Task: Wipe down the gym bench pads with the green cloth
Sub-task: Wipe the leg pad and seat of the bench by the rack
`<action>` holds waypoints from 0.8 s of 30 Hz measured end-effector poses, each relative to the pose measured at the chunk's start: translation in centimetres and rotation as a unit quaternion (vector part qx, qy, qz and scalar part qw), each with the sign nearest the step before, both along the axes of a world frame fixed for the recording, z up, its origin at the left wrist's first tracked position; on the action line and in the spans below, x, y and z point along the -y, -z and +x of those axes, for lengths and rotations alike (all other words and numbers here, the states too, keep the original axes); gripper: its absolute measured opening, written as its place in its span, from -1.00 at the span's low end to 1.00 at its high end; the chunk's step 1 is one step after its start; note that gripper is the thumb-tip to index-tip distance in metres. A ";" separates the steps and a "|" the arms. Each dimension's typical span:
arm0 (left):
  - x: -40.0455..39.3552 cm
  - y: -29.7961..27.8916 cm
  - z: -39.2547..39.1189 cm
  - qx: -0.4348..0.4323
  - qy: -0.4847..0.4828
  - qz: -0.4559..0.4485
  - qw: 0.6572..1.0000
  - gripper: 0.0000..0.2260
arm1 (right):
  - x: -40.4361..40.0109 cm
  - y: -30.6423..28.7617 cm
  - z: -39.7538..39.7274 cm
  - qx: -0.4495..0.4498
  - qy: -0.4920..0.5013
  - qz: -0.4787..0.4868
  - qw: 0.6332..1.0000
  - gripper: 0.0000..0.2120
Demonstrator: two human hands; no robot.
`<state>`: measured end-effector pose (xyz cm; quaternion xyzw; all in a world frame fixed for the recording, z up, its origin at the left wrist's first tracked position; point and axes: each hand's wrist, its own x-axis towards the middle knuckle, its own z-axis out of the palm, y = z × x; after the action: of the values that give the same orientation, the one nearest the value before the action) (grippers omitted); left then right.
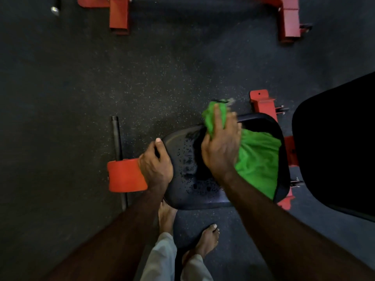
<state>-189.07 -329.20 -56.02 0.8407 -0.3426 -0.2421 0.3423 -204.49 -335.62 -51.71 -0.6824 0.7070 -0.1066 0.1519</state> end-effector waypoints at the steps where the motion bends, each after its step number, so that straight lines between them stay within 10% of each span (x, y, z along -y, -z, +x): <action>1: 0.1 0.0 -0.1 0.002 0.002 -0.001 1.000 -0.51 | -1.1 -0.3 0.8 0.006 -0.071 0.008 0.997 -0.17; 5: 0.1 -0.2 0.0 0.008 0.006 -0.004 1.000 -0.53 | -1.0 -0.8 -1.1 -0.008 -0.307 0.012 0.952 -0.14; 11: 0.0 0.1 0.1 0.000 0.008 -0.001 1.000 -0.53 | 1.9 0.1 -1.4 0.002 0.088 -0.029 0.996 -0.23; 18: 0.1 -0.3 -0.1 0.001 0.004 -0.001 1.000 -0.54 | -0.4 -0.5 -1.7 0.001 -0.294 0.022 0.956 -0.21; 24: 0.1 0.0 0.0 -0.004 0.002 -0.006 1.000 -0.55 | -0.7 0.1 1.8 0.023 0.013 -0.004 1.000 -0.22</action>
<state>-189.08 -329.26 -55.98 0.8371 -0.3439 -0.2443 0.3484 -202.71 -334.93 -51.77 -0.6709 0.7120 -0.1269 0.1638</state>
